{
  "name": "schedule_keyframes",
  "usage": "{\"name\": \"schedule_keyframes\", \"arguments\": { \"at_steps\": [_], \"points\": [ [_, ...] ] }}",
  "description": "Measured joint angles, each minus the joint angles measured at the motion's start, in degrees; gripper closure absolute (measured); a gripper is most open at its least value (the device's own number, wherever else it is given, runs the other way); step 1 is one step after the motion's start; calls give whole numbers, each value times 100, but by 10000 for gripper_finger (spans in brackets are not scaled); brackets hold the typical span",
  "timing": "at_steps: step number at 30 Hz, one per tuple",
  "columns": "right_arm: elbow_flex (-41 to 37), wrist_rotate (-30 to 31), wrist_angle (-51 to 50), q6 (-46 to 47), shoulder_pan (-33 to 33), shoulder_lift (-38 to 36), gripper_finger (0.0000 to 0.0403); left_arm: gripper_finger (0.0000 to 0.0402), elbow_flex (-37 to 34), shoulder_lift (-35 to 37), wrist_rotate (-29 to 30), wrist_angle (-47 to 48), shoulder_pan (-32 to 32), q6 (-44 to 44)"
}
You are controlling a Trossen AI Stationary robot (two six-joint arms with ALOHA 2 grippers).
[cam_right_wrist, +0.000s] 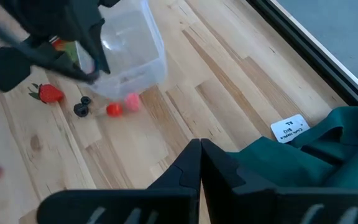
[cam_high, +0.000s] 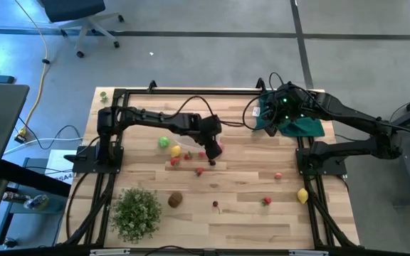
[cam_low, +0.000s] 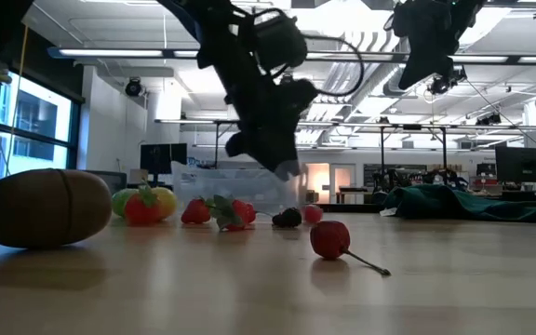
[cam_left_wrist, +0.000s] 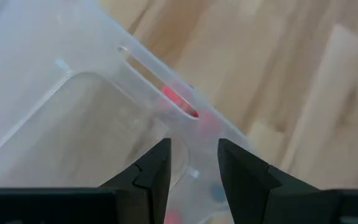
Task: Pick and placing Produce into tupperware
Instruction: Prepare the transparent bin on the table
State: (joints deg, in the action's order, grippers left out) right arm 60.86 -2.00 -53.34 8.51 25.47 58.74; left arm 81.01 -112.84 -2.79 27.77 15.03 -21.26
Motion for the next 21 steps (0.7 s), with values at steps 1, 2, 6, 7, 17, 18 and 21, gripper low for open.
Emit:
{"name": "schedule_keyframes", "arguments": {
  "at_steps": [1, 2, 6, 7, 17, 18, 21],
  "points": [
    [0, 0, -1, 0, -2, 2, 402, 280, 1, -31, 9, -88, -39, -3],
    [0, 1, 1, 0, 0, 2, 402, 280, 7, -84, 29, -209, -67, -15],
    [0, 2, 12, -2, 0, 0, 402, 280, -1, -128, 96, -371, -78, -20],
    [0, 2, 12, -1, -1, 2, 402, 280, 12, -158, 142, -487, -72, -22],
    [0, 4, -6, 24, -2, 2, 402, 280, 353, -469, 84, -573, 384, 204],
    [0, 3, -11, 26, -2, 0, 402, 280, 384, -470, 54, -431, 450, 267],
    [0, 3, -18, 43, -2, 1, 402, 280, 514, -477, 51, -379, 561, 382]
  ]
}}
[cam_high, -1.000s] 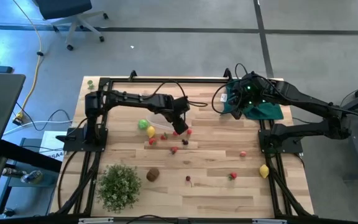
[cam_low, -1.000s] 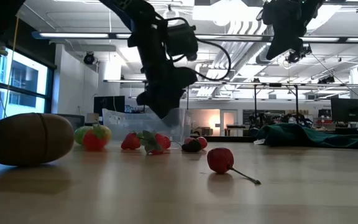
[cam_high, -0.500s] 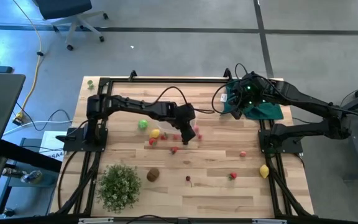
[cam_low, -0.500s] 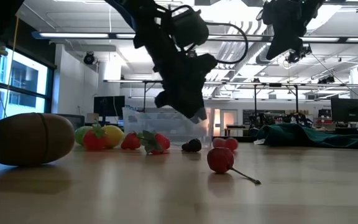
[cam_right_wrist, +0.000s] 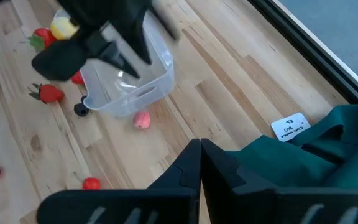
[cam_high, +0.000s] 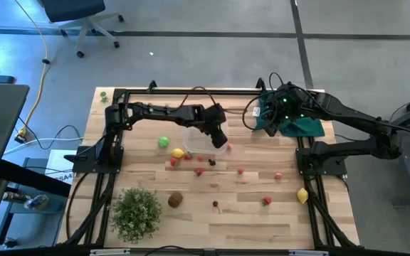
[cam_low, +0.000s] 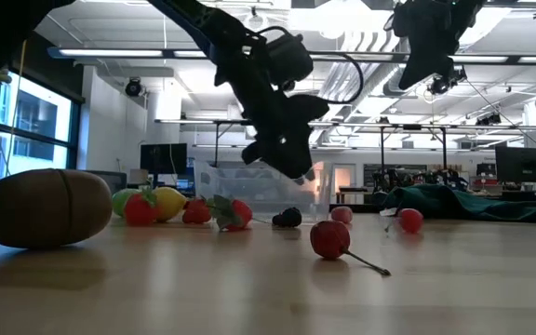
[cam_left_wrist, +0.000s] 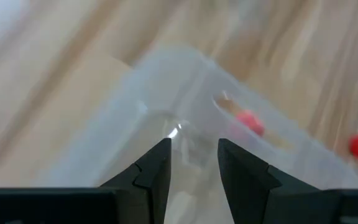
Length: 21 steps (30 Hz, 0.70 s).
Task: Pick and placing Produce into tupperware
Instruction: Prepare the transparent bin on the table
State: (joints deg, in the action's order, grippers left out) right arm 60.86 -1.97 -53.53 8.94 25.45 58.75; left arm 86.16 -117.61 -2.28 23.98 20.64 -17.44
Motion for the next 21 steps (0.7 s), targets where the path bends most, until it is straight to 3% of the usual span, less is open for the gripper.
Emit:
{"name": "schedule_keyframes", "arguments": {
  "at_steps": [21],
  "points": [
    [0, -1, 2, 1, 0, -1, 402, 280, 41, 3, 37, 108, 523, 362]
  ]
}}
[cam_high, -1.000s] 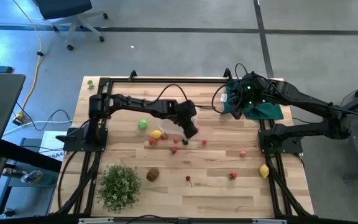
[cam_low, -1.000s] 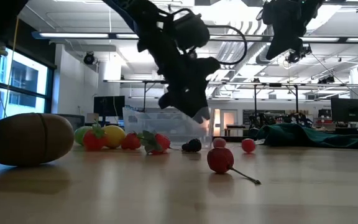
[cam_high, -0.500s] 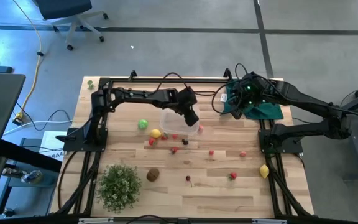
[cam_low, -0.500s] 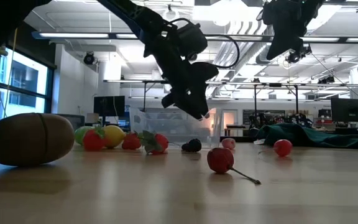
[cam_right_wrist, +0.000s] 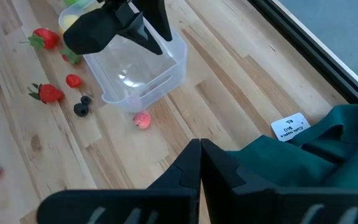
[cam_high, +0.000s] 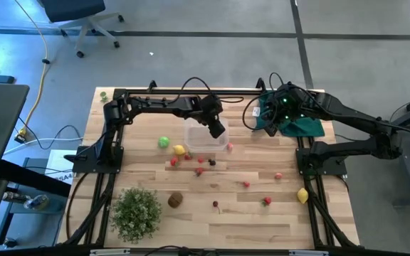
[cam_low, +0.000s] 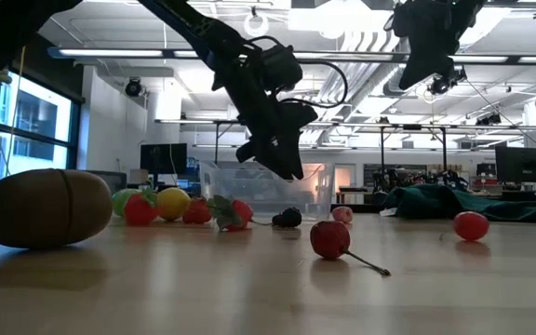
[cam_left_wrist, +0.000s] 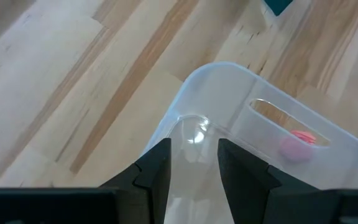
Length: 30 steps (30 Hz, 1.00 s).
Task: Pick and placing Produce into tupperware
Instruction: Prepare the transparent bin on the table, then put the green cabbage into the transparent bin
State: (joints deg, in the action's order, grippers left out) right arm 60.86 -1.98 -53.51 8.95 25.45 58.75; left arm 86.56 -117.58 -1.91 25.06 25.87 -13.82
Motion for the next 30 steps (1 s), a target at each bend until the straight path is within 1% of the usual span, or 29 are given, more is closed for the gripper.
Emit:
{"name": "schedule_keyframes", "arguments": {
  "at_steps": [10, 18, 20, 22, 25, 27, 30],
  "points": [
    [0, 0, 12, 0, 0, 1, 402, 279, 0, 0, -9, 0, 2, 76],
    [0, 0, 10, 0, 0, 1, 402, 279, 8, 57, -218, 26, -21, 75],
    [0, 0, 10, -2, 0, 1, 402, 279, 110, 95, -217, 105, -74, 89],
    [0, 0, 8, -4, 0, -1, 402, 279, 286, 158, -215, 352, -152, 190],
    [0, 0, 10, -44, 0, 1, 402, 279, 817, 168, -211, 866, -323, 451],
    [0, -2, 10, -46, 2, 1, 402, 279, 1357, 168, -195, 1523, -441, 755],
    [0, -1, -5, -48, 2, -1, 402, 280, 2261, 179, 9, 2444, -629, 1234]
  ]
}}
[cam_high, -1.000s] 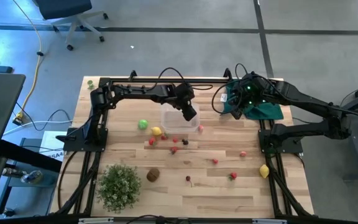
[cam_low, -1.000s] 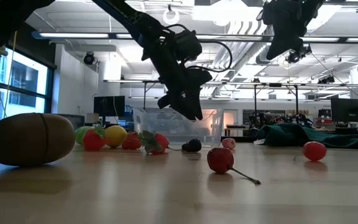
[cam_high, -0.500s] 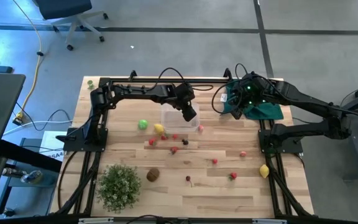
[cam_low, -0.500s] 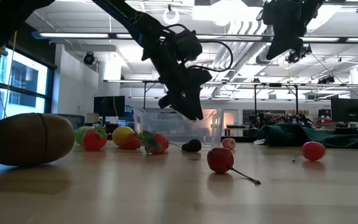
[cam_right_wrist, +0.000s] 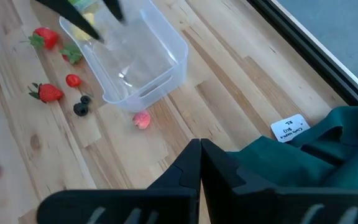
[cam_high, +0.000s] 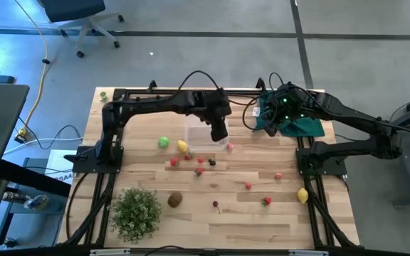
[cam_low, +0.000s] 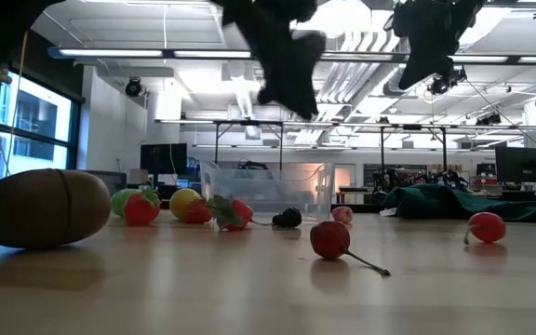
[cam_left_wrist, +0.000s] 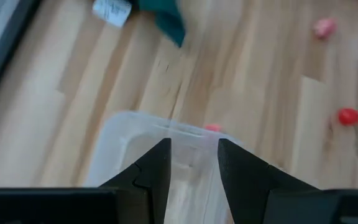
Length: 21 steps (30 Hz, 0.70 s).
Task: Pick and placing Produce into tupperware
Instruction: Put the green cabbage into the transparent bin
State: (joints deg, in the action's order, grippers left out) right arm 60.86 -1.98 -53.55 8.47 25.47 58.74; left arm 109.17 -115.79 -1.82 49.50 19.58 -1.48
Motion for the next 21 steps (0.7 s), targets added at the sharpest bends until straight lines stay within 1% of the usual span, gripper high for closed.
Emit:
{"name": "schedule_keyframes", "arguments": {
  "at_steps": [4, 7, 8, 10, 13, 14, 17, 21],
  "points": [
    [0, -2, -57, -87, -2, 0, 402, 279, 1386, -11, 326, 1506, -171, 503],
    [0, -2, -62, -88, 0, 0, 402, 279, 2470, 7, 682, 2621, -262, 634],
    [0, -2, -62, -88, -1, 2, 402, 280, 2600, 47, 838, 2807, -299, 662],
    [0, -2, -62, -90, 0, 0, 402, 280, 2165, 535, 968, 2708, -345, 660],
    [0, -4, -56, -96, 0, 0, 402, 279, 1689, 1179, 1102, 2988, -351, 302],
    [0, -4, -56, -102, -2, 1, 402, 279, 1564, 1327, 1210, 3235, -352, 163],
    [0, -4, -6, -103, 0, 2, 402, 279, 1126, 1698, 1582, 3528, -364, -153],
    [0, -14, 23, -95, -7, 0, 402, 279, 357, 2166, 1596, 3555, -472, -348]
  ]
}}
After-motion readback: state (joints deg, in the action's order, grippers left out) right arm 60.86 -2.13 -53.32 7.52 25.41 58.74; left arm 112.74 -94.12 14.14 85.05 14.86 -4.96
